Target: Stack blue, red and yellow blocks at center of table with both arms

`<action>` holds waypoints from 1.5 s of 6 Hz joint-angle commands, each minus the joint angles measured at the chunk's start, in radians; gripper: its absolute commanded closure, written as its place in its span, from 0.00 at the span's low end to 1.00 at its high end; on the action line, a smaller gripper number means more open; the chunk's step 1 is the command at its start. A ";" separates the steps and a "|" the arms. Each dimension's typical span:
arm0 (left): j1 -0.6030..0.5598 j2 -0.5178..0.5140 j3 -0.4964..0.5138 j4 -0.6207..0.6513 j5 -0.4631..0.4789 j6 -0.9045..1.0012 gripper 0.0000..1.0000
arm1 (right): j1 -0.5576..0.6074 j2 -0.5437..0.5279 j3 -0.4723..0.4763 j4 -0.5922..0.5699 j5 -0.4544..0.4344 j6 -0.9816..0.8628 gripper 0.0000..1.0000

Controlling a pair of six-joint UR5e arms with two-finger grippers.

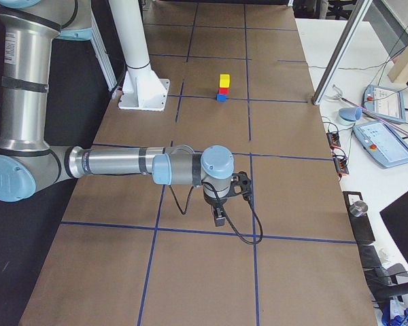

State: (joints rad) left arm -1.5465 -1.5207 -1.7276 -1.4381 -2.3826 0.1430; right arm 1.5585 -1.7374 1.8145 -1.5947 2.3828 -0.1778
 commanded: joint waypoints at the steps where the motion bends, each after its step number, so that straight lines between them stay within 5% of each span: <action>1: -0.003 0.040 -0.036 -0.004 0.000 0.001 0.00 | 0.000 -0.014 0.023 0.001 -0.005 0.000 0.00; 9: 0.002 0.149 -0.190 -0.007 -0.009 0.003 0.00 | 0.000 -0.033 0.049 -0.002 0.004 -0.005 0.00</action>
